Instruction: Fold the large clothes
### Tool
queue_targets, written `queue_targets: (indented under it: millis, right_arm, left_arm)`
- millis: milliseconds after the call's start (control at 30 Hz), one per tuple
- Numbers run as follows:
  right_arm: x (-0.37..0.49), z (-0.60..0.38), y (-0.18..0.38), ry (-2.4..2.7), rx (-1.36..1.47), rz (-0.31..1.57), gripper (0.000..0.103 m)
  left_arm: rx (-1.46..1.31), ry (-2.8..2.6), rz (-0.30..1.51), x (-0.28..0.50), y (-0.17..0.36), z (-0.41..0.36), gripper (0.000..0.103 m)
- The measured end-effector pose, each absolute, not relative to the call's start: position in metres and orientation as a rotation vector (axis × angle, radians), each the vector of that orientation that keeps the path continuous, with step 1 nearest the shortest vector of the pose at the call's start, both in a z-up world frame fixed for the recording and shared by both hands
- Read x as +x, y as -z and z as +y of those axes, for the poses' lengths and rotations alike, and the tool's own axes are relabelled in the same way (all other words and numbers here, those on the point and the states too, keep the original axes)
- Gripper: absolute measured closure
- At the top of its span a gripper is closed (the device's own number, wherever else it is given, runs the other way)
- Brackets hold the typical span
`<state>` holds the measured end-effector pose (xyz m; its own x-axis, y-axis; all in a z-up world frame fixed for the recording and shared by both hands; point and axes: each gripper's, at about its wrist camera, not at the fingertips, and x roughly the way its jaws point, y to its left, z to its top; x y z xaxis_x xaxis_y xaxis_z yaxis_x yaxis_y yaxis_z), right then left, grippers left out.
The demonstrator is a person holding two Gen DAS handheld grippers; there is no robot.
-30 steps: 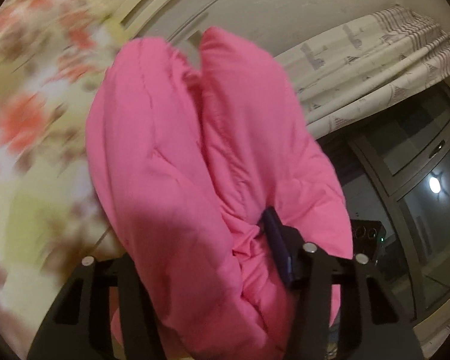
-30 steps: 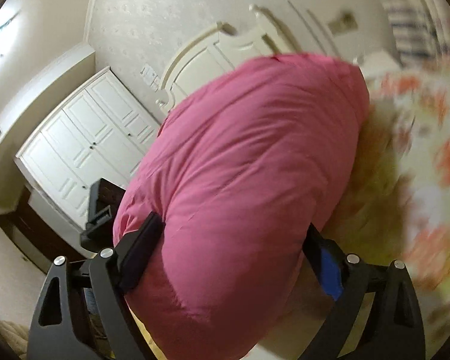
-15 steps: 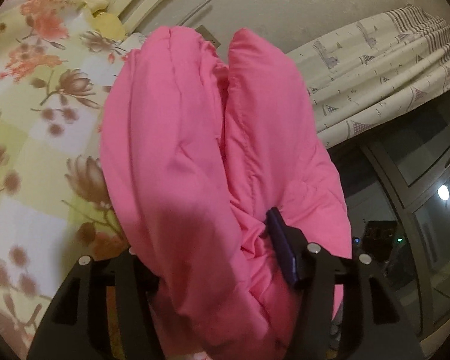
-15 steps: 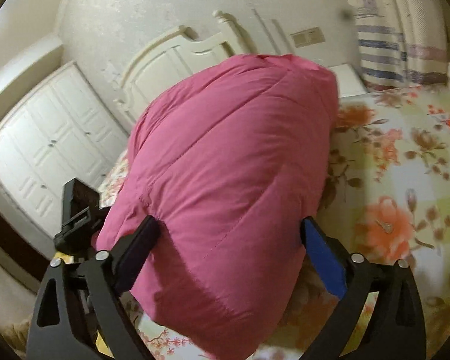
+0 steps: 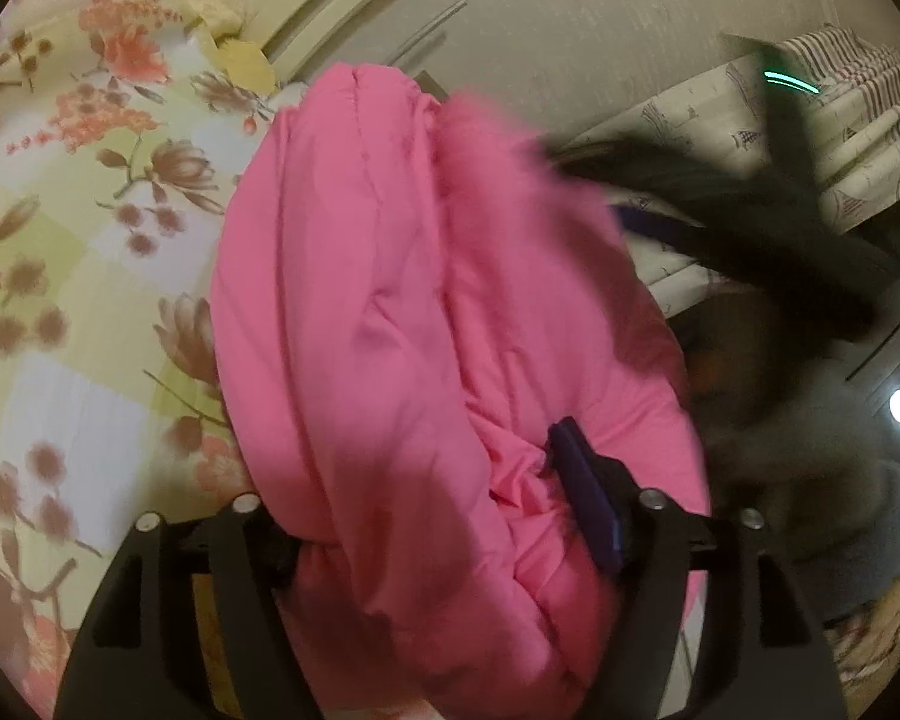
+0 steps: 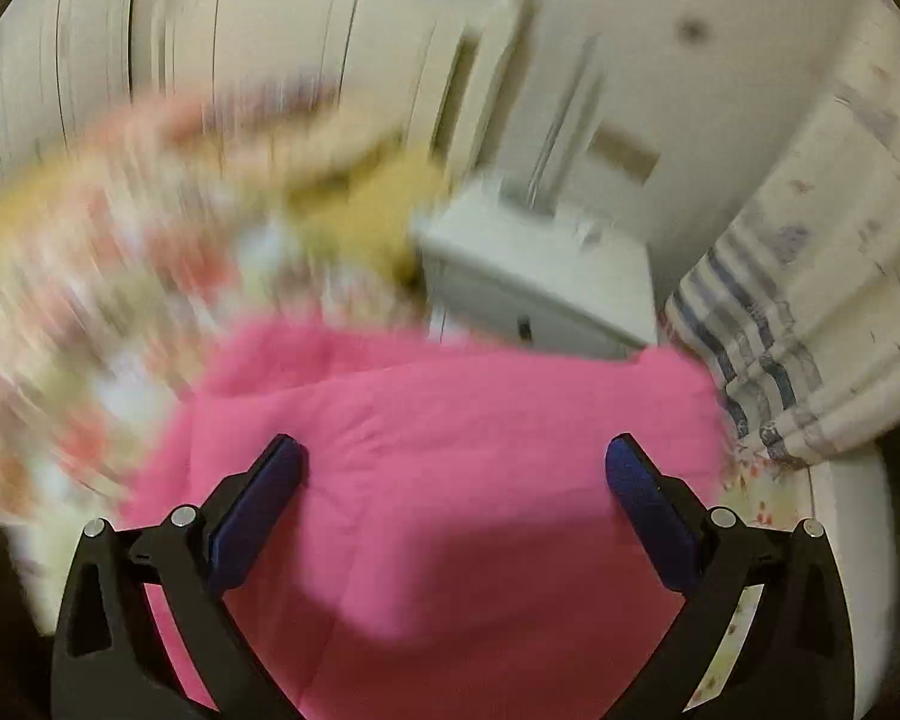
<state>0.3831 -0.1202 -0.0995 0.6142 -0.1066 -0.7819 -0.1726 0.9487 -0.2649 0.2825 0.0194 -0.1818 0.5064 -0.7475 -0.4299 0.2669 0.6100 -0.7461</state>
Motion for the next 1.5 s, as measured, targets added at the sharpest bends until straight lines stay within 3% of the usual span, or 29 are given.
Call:
queue_targets:
  millis: [67,267,333,400,733,900,1100,1500]
  right_arm:
    - [0.392,-0.103,0.125,0.005,-0.395,0.911,0.004]
    - [0.39,-0.099,0.132,-0.004,-0.392,0.901,0.004]
    - [0.383,-0.104,0.12,-0.026,-0.363,0.871,0.004]
    - [0.368,-0.112,0.099,-0.066,-0.315,0.821,0.004]
    - [0.159,-0.209,-0.059,-0.097,-0.015,0.37,0.004]
    - [0.072,-0.241,-0.079,-0.001,0.044,0.32,0.004]
    - [0.007,-0.247,-0.047,0.051,-0.008,0.377,0.004]
    - [-0.001,-0.23,-0.001,0.054,-0.07,0.491,0.004]
  left_arm:
    - [-0.732,0.662,0.823,0.286,0.187,0.032,0.025]
    - [-0.699,0.632,0.819,0.279,0.184,0.048,0.023]
    - [-0.642,0.576,0.795,0.266,0.171,0.054,0.018]
    - [-0.578,0.512,0.735,0.251,0.154,0.063,0.005]
    - [-0.011,0.152,0.269,0.129,-0.039,0.027,0.002]
    - [0.081,-0.018,0.138,0.067,-0.085,-0.012,0.002]
    - [0.078,0.045,0.22,0.035,-0.078,-0.034,0.002]
    - [0.118,0.053,0.336,0.031,-0.035,-0.038,0.002]
